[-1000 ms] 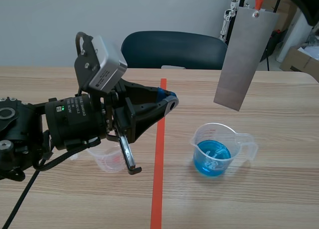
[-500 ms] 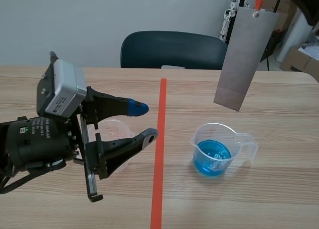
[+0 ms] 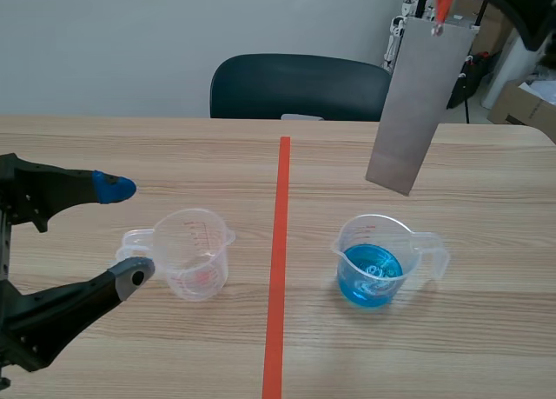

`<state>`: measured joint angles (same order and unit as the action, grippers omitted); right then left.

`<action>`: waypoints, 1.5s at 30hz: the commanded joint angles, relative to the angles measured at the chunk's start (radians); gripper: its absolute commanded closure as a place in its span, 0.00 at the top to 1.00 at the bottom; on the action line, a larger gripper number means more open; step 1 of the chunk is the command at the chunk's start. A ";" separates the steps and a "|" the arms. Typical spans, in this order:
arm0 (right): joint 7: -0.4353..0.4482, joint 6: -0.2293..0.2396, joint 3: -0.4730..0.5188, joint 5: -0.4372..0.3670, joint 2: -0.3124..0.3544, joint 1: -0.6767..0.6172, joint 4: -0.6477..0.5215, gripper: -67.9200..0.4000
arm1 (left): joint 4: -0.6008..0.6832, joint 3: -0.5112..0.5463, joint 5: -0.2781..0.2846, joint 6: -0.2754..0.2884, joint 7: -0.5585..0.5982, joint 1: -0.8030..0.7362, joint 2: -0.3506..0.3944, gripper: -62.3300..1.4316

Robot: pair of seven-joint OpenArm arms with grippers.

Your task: Do the redox reaction experiment. move the plate over the left beaker

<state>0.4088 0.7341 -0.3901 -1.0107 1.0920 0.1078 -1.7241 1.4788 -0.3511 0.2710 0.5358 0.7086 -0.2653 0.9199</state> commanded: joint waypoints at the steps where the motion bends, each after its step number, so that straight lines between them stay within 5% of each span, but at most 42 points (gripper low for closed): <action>1: 0.010 0.011 0.011 -0.014 0.005 0.040 -0.010 0.00 | 0.022 0.027 0.025 0.002 0.028 -0.030 0.018 0.84; 15: -0.184 0.011 0.011 -0.005 -0.152 0.103 -0.010 0.00 | 0.022 0.252 0.024 0.003 0.164 -0.339 0.148 1.00; 29: -0.389 0.011 0.010 0.023 -0.384 0.176 -0.010 0.00 | 0.021 0.469 0.059 0.003 0.333 -0.650 0.142 1.00; 45: -0.619 0.011 0.005 0.023 -0.671 0.194 -0.010 0.00 | 0.019 0.523 0.071 -0.028 0.340 -0.735 0.114 1.00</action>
<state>-0.2199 0.7341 -0.3901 -0.9733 0.4263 0.2825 -1.7241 1.4818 0.1562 0.3275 0.5053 1.0294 -0.9977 1.0504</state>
